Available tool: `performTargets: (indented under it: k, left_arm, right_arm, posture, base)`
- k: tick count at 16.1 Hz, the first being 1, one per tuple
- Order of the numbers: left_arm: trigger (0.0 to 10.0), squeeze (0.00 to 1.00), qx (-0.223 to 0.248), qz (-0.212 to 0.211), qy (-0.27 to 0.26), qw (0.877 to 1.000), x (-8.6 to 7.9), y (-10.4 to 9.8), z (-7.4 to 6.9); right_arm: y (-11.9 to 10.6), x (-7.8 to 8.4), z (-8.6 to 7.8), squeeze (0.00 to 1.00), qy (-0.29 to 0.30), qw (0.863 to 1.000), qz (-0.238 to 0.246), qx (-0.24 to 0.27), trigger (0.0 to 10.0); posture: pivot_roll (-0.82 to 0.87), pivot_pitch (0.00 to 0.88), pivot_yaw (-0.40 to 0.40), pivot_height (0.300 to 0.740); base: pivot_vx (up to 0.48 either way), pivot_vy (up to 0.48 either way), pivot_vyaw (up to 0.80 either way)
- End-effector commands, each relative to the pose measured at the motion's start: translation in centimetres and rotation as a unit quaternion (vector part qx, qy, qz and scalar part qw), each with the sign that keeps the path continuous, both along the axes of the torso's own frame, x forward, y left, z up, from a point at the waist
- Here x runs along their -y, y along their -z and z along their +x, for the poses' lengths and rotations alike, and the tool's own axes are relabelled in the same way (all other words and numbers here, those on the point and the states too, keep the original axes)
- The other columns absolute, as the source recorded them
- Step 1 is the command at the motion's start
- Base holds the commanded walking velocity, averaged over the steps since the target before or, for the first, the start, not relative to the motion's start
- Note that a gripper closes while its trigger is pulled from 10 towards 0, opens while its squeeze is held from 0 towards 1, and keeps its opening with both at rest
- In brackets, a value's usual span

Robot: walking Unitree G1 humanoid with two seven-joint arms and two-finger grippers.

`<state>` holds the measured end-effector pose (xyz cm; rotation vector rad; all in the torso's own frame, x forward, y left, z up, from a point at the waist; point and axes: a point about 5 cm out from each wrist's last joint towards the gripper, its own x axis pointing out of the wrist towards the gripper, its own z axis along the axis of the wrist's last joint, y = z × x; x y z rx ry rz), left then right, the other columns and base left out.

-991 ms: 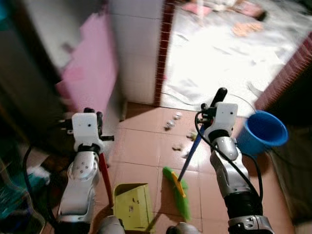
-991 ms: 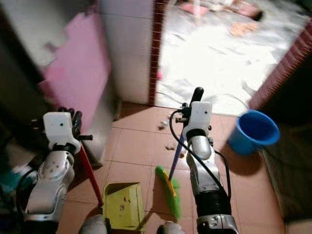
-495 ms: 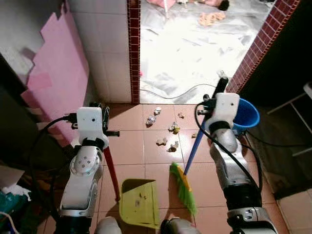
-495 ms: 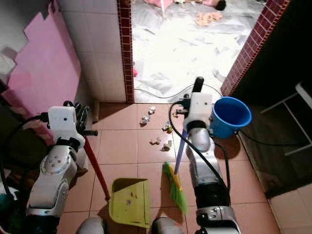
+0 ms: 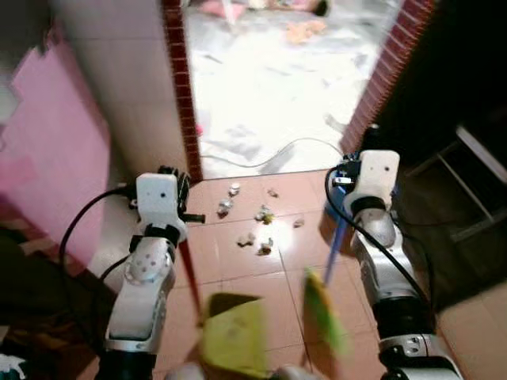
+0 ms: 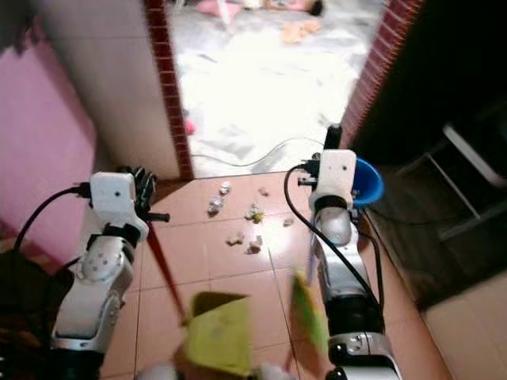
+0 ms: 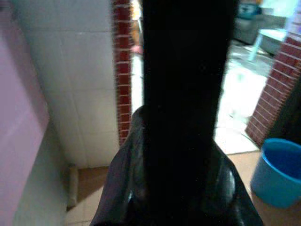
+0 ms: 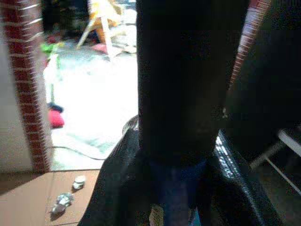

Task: Sweep floor

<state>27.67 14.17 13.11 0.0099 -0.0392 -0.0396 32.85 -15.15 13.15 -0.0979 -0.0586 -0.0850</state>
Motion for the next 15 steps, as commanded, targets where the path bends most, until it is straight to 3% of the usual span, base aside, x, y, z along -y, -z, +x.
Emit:
performTargets:
  k: [1,15]
  left_arm:
    - [10.0,0.0,0.02,0.009,-0.004,1.0,-0.4,-1.0,0.1]
    - [10.0,0.0,0.054,0.038,-0.026,0.998,-0.4,-2.3,0.8]
  right_arm:
    - [-1.4,-1.1,0.4,0.0,-0.016,0.999,0.014,0.03,10.0]
    - [-2.2,-1.9,0.9,0.0,-0.03,0.998,0.005,0.058,10.0]
  posture:
    - [0.03,0.06,-0.029,0.74]
    - [0.04,0.058,-0.023,0.74]
  base:
    - [0.469,0.0,0.0]
    - [0.367,0.292,0.0]
